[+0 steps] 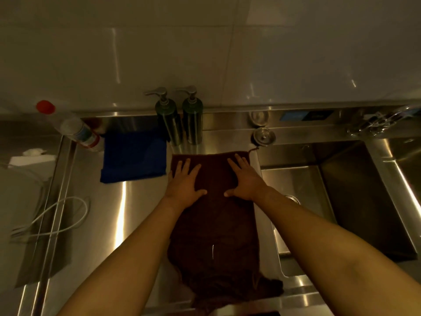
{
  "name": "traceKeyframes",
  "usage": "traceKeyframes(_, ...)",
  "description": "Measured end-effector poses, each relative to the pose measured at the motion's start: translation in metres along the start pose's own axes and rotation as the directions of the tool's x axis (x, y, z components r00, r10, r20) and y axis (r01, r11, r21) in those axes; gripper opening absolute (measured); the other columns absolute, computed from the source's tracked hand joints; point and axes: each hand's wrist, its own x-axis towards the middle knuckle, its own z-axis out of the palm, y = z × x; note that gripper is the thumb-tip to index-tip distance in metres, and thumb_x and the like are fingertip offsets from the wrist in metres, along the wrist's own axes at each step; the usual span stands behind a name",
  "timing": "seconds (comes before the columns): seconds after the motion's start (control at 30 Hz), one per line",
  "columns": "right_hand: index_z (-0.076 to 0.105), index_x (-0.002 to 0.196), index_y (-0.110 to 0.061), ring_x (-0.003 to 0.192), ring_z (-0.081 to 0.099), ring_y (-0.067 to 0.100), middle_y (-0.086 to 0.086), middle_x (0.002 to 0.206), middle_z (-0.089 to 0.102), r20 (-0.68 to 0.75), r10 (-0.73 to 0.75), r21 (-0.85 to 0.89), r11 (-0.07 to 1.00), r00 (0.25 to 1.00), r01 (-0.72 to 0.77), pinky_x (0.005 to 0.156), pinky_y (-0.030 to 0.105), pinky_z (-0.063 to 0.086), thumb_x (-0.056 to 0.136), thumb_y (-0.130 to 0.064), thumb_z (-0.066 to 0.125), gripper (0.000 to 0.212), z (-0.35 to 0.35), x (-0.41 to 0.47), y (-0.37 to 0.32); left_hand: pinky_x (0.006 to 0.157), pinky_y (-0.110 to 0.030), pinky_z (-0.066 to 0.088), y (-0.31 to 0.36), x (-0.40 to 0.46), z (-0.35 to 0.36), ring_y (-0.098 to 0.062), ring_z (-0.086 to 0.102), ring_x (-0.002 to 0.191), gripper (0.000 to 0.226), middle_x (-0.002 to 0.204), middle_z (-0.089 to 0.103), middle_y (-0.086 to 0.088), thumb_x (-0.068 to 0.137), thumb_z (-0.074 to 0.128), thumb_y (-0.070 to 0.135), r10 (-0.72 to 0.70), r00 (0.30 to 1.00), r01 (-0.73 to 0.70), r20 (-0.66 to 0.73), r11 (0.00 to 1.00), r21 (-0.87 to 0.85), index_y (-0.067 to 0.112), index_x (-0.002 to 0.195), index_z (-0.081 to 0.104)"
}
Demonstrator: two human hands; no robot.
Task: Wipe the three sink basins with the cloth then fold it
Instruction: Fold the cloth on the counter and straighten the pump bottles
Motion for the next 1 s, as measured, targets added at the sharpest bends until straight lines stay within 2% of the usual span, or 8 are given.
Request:
traceKeyframes(0.1,0.014,0.163,-0.024,0.157,-0.004,0.023,-0.002,0.171,0.000,-0.106,-0.073,0.085,0.993,0.992,0.082,0.128,0.047,0.014,0.081,-0.043,0.082,0.108,0.012,-0.027,-0.001,0.128,-0.056,0.011,-0.004,-0.037,0.005,-0.028,0.005,0.161,0.076,0.174,0.012,-0.007,0.100,0.062,0.048,0.121,0.980,-0.130,-0.155,0.990,-0.052,0.026,0.164,0.028)
traceKeyframes(0.23,0.029,0.160,-0.023,0.156,0.006,0.012,-0.006,0.169,0.019,-0.055,-0.158,0.185,0.969,0.986,0.166,0.127,0.036,0.018,0.088,-0.029,0.078,0.087,0.050,-0.088,0.003,0.125,-0.054,0.025,0.001,-0.108,0.036,-0.030,0.025,0.156,0.058,0.166,0.036,-0.007,0.100,0.066,0.038,0.185,0.975,-0.201,-0.124,0.971,-0.130,0.022,0.154,0.050)
traceKeyframes(0.4,0.056,0.143,-0.024,0.142,0.038,0.011,-0.006,0.153,0.045,-0.045,-0.186,0.206,0.960,0.981,0.192,0.113,0.015,0.024,0.091,-0.030,0.074,0.055,0.083,-0.148,-0.005,0.105,-0.047,0.049,0.022,-0.177,0.063,-0.028,0.057,0.126,0.038,0.134,0.063,-0.005,0.094,0.076,0.029,0.186,0.965,-0.217,-0.185,0.963,-0.162,0.017,0.129,0.072)
traceKeyframes(0.47,0.067,0.127,-0.025,0.122,0.052,0.008,-0.009,0.133,0.057,-0.024,-0.210,0.219,0.953,0.977,0.210,0.103,0.012,0.038,0.089,-0.031,0.075,0.039,0.085,-0.172,-0.005,0.095,-0.040,0.052,0.033,-0.200,0.074,-0.019,0.058,0.114,0.031,0.122,0.064,0.002,0.096,0.071,0.035,0.223,0.962,-0.250,-0.159,0.953,-0.173,0.020,0.123,0.073)
traceKeyframes(0.53,0.071,0.112,-0.027,0.102,0.057,0.005,-0.012,0.115,0.060,0.044,-0.225,0.208,0.955,0.973,0.212,0.092,0.025,0.051,0.086,-0.030,0.078,0.027,0.081,-0.194,-0.005,0.085,-0.029,0.050,0.040,-0.219,0.086,-0.012,0.057,0.107,0.029,0.114,0.063,0.008,0.099,0.064,0.044,0.233,0.968,-0.247,-0.094,0.951,-0.186,0.024,0.118,0.073)
traceKeyframes(0.6,0.072,0.105,-0.029,0.095,0.057,0.004,-0.013,0.108,0.059,0.140,-0.238,0.157,0.964,0.961,0.216,0.087,0.032,0.054,0.084,-0.031,0.079,0.022,0.078,-0.210,-0.005,0.078,-0.022,0.044,0.046,-0.233,0.097,-0.009,0.057,0.105,0.032,0.111,0.061,0.011,0.100,0.057,0.053,0.237,0.972,-0.234,0.001,0.961,-0.149,0.028,0.116,0.070)
traceKeyframes(0.8,0.066,0.115,-0.030,0.104,0.051,0.010,-0.009,0.117,0.054,0.287,-0.284,-0.072,0.946,0.915,0.316,0.087,0.033,0.051,0.082,-0.042,0.077,0.037,0.093,-0.238,0.000,0.088,-0.027,0.043,0.047,-0.250,0.122,-0.012,0.049,0.121,0.048,0.134,0.053,0.010,0.097,0.059,0.055,0.218,0.955,-0.217,0.200,0.976,-0.025,0.031,0.138,0.059)
traceKeyframes(1.0,0.070,0.116,-0.021,0.112,0.053,0.014,-0.003,0.120,0.059,0.199,-0.337,-0.095,0.928,0.920,0.360,0.093,0.033,0.047,0.097,-0.031,0.059,0.024,0.096,-0.238,-0.005,0.088,-0.025,0.042,0.051,-0.255,0.127,-0.012,0.054,0.115,0.031,0.130,0.060,0.005,0.108,0.046,0.036,0.122,0.989,-0.118,0.079,0.991,-0.062,0.024,0.129,0.065)
